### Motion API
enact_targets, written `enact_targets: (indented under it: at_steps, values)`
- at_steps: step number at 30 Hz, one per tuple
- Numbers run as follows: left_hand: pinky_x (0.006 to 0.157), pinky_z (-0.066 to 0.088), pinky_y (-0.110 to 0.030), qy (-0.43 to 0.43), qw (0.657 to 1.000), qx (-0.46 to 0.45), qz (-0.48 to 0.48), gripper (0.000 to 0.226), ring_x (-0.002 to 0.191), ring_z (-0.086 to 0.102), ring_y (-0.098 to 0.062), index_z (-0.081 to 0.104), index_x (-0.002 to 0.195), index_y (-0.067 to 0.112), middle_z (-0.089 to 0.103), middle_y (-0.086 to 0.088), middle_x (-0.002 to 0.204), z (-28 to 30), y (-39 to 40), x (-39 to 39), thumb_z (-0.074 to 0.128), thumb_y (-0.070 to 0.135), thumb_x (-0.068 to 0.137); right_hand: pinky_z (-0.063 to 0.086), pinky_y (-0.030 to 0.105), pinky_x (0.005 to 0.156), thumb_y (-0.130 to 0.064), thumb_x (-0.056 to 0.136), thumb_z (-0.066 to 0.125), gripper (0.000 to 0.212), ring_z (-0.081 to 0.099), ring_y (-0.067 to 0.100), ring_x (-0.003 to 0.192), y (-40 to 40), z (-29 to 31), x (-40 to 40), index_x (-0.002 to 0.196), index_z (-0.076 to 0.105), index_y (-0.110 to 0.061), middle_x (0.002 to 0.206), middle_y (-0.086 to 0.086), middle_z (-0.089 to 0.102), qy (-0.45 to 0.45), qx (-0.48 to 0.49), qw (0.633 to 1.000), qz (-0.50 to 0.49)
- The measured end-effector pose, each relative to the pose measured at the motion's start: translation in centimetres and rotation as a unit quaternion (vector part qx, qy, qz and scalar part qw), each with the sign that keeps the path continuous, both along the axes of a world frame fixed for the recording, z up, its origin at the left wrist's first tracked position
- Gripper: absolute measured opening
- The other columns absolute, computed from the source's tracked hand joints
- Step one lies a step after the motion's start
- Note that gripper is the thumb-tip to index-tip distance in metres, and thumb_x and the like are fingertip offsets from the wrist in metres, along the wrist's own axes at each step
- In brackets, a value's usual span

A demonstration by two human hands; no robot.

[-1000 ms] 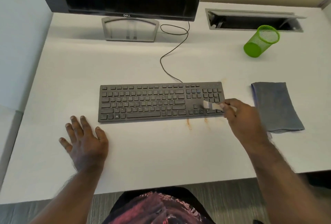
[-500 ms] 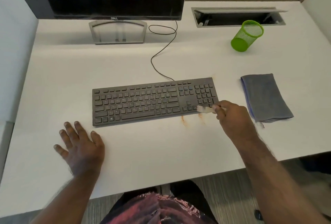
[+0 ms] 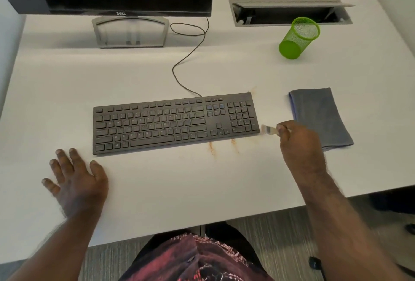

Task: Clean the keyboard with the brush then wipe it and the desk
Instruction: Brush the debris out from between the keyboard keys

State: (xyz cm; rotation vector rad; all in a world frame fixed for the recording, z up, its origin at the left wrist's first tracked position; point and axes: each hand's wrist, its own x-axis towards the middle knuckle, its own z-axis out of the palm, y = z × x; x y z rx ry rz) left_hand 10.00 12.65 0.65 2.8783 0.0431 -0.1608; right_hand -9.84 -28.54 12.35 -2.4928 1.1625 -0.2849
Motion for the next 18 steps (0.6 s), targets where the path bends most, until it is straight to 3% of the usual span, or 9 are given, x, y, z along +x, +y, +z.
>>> enact_targets:
  at_steps: [5,14,18]
  values:
    - [0.123,0.001,-0.062,-0.006,1.000,0.004,0.002,0.075,0.156,0.007,-0.035,0.020,0.160,0.008,0.011,-0.015,0.170,0.0,-0.1,-0.1,0.021,0.047,0.096,0.053,0.036,0.064,-0.027,0.102,0.049,0.028,0.061,0.025,0.069,-0.5,0.1,0.2,0.103,0.070,-0.009,0.079,0.008,0.069,-0.008,0.017,1.000,0.017]
    - [0.121,0.009,-0.067,-0.018,1.000,0.005,0.011,0.074,0.155,0.011,-0.038,0.023,0.158,0.008,0.015,-0.017,0.169,-0.8,0.2,0.2,0.021,0.048,0.096,0.050,0.030,0.064,-0.030,0.099,0.051,0.025,0.062,0.022,0.071,-2.8,0.8,2.0,0.100,0.071,-0.015,0.082,0.003,0.072,0.039,0.051,0.998,0.029]
    - [0.121,0.012,-0.067,-0.020,1.000,0.006,0.013,0.074,0.155,0.012,-0.038,0.024,0.158,0.008,0.016,-0.016,0.168,-0.8,0.0,0.2,0.021,0.048,0.096,0.051,0.031,0.065,-0.032,0.099,0.053,0.022,0.064,0.021,0.071,-4.3,0.5,4.4,0.100,0.071,-0.019,0.075,-0.002,0.067,0.009,0.060,0.997,0.037]
